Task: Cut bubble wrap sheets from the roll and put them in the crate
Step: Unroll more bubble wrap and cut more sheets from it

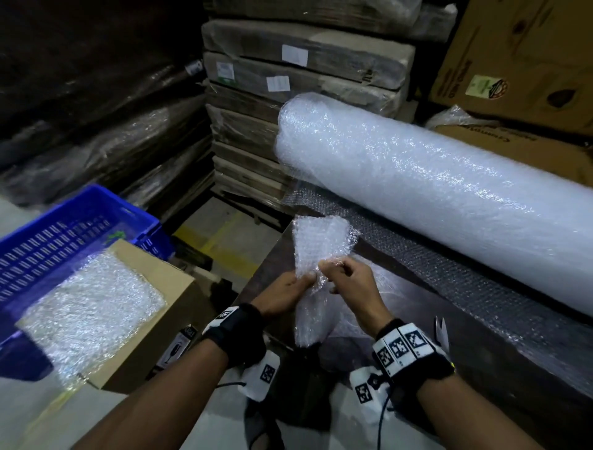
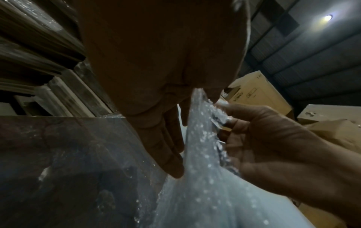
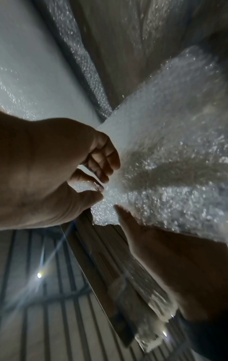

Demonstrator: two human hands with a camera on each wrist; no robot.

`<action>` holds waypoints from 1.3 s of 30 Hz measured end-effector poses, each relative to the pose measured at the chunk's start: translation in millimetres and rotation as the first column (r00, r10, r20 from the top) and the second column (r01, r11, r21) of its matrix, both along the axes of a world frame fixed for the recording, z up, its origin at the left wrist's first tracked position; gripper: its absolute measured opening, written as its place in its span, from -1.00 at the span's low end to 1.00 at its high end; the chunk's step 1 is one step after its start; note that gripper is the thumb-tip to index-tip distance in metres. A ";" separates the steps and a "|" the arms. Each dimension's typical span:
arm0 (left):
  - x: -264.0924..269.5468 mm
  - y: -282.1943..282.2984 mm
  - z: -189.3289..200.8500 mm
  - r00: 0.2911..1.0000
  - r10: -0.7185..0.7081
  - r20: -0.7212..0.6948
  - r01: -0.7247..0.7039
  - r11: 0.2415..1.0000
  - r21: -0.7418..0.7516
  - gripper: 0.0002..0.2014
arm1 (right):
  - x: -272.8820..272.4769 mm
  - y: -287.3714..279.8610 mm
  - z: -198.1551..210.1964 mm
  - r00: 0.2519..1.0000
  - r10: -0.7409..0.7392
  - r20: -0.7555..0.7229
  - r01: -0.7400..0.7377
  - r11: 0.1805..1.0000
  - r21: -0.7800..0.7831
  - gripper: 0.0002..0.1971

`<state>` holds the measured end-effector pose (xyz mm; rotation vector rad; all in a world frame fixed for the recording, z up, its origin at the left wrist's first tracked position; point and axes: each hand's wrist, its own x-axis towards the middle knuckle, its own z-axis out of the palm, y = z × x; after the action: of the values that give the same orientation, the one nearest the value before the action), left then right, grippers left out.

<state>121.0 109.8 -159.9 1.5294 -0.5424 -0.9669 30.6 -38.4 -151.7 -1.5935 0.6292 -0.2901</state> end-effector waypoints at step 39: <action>24.7 69.0 22.5 0.760 0.614 0.211 -0.640 0.763 0.086 -0.90 | -133.0 -146.2 -96.4 0.738 -0.454 -0.499 0.136 0.825 -0.549 -0.85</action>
<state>145.7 178.7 -137.4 1.7766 -0.0367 -0.3519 -102.4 -184.6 -248.1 -2.0847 1.4364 -0.1669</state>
